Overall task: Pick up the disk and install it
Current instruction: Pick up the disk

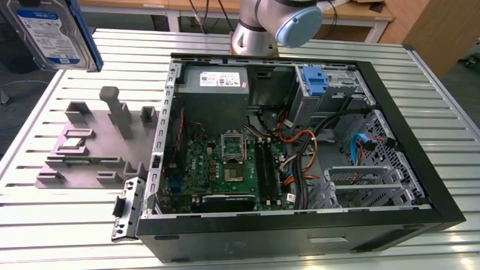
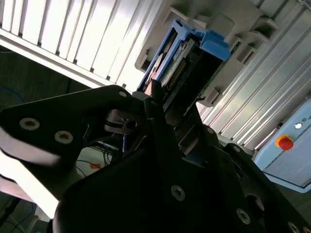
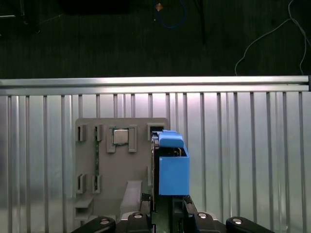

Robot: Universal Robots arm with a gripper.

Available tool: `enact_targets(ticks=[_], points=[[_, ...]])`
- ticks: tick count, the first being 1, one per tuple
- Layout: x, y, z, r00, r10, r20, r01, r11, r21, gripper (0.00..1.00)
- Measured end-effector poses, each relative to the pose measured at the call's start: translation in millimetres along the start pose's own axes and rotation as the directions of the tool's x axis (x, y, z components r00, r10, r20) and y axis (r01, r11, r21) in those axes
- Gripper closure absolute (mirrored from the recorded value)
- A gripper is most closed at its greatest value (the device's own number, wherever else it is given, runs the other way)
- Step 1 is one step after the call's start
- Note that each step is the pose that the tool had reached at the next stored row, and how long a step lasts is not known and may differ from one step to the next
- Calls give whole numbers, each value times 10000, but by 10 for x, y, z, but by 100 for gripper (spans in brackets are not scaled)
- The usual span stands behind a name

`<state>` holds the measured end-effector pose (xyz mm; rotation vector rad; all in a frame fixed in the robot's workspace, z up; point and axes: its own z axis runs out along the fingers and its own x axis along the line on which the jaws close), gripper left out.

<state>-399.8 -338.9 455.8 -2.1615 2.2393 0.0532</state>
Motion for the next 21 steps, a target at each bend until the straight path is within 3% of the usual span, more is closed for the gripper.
enact_targets(ticks=[7,16,21], points=[[-7,1,-146,10000,0,-1,0,10000,-1,65],[-8,-3,-153,10000,1,-4,-1,10000,-3,65],[-9,-55,-153,10000,0,-3,0,10000,-2,65]])
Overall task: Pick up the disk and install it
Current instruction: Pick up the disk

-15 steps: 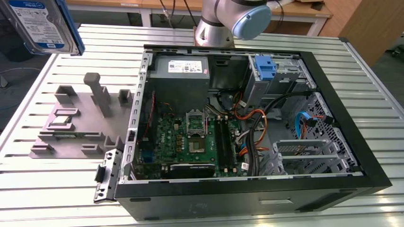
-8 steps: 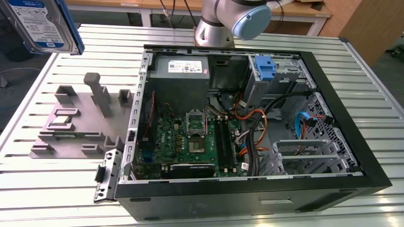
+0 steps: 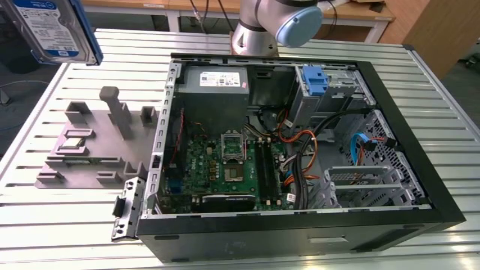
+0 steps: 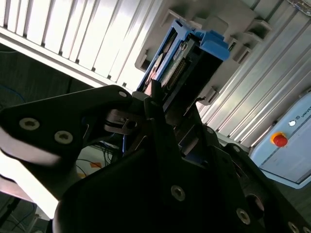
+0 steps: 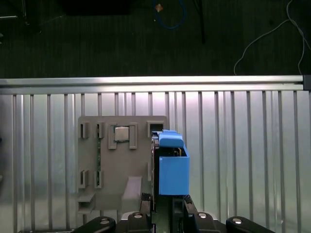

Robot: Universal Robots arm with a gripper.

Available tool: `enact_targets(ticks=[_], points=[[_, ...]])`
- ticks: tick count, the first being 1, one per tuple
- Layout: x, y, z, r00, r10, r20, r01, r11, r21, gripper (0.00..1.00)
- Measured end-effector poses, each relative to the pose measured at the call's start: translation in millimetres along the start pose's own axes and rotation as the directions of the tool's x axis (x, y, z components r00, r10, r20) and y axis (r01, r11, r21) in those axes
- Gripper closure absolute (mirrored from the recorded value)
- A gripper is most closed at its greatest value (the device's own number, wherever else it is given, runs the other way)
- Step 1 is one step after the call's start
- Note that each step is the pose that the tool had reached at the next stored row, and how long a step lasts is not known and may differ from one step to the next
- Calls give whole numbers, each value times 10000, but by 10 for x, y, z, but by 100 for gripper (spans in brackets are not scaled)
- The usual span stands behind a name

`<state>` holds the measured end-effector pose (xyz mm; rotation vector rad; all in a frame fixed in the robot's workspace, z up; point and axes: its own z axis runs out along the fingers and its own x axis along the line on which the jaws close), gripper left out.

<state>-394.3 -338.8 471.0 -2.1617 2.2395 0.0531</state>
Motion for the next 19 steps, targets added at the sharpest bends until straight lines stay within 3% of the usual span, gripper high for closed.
enact_targets(ticks=[8,9,19], points=[[-5,-153,0,10000,0,0,0,10000,0,65],[-9,-274,0,10000,-1,0,1,10000,1,65],[-21,-609,-1,10000,-1,1,1,10000,0,65]])
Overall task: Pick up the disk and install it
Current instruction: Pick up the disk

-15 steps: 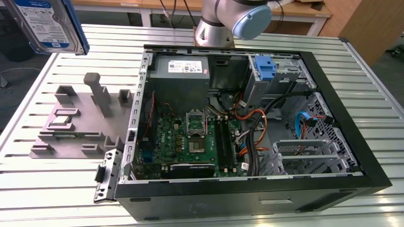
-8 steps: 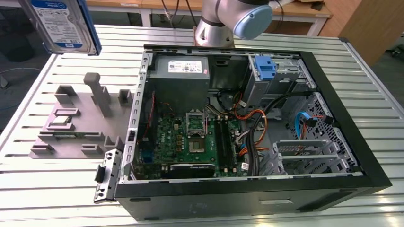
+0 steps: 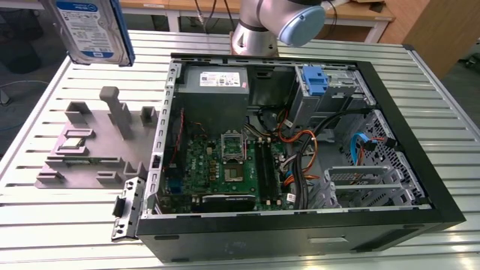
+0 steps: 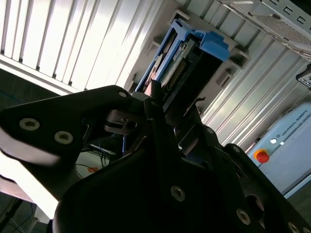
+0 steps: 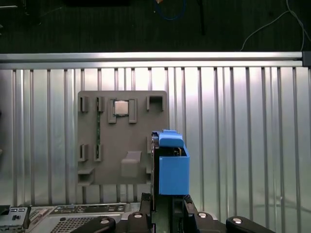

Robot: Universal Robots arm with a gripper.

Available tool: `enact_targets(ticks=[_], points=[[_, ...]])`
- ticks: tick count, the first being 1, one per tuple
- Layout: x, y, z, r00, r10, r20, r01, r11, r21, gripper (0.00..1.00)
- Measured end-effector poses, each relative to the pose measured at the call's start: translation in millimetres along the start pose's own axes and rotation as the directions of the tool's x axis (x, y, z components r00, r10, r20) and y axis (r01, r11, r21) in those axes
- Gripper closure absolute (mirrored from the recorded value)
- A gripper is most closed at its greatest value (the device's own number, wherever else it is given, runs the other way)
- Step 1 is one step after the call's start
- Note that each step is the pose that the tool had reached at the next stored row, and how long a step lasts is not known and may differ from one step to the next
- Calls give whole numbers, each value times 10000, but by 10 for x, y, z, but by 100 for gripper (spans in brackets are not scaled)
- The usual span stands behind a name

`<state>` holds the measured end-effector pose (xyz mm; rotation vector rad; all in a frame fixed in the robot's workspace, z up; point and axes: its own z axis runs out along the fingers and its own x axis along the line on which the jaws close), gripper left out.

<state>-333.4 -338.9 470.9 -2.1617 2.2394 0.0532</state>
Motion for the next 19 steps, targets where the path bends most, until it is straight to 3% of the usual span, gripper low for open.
enact_targets(ticks=[5,16,19], points=[[-6,-164,-1,10000,1,-1,-1,10000,-2,65],[-9,-176,-63,10000,0,3,0,10000,-1,65],[-10,-211,-63,10000,0,19,0,10000,-1,65]])
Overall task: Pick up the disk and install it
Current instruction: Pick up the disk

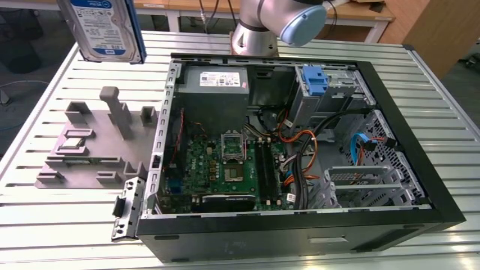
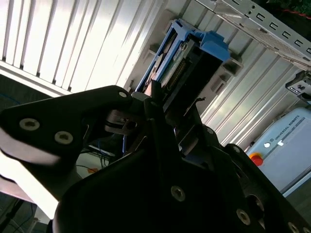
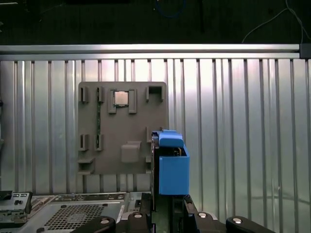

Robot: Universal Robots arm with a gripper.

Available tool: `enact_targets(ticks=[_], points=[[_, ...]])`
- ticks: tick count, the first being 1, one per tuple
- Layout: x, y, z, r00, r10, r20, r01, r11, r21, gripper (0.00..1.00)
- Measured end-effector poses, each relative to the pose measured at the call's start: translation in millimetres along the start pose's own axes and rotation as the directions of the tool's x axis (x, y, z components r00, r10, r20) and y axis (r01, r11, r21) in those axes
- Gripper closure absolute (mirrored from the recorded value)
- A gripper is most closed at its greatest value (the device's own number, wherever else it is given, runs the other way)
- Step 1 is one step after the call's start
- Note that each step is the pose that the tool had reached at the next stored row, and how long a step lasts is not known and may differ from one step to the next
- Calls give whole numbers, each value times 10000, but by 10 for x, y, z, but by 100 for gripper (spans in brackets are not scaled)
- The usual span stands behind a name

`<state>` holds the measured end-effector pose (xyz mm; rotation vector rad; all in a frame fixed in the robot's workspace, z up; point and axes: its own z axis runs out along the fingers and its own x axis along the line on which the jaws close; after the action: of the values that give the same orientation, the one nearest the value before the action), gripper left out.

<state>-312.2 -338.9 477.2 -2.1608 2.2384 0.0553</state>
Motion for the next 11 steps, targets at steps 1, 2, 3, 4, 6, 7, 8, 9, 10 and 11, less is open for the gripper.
enact_targets(ticks=[1,2,3,4,6,7,8,9,10,11], points=[[-1,-17,-1,10000,1,5,-1,10000,-1,65],[-2,-37,-1,10000,0,9,0,10000,-2,65],[-2,-60,-1,10000,1,12,-1,10000,-2,65],[-3,-84,-1,10000,1,14,-1,10000,-2,65],[-5,-136,-1,10000,2,17,-2,10000,-1,65],[-6,-166,-1,10000,2,17,-2,10000,-1,65],[-7,-194,-1,10000,1,17,-1,10000,-1,65],[-8,-224,-1,10000,1,17,-1,10000,-1,65],[-9,-254,-1,10000,1,16,-1,10000,-2,65],[-10,-286,-2,10000,1,18,-1,10000,-2,65]])
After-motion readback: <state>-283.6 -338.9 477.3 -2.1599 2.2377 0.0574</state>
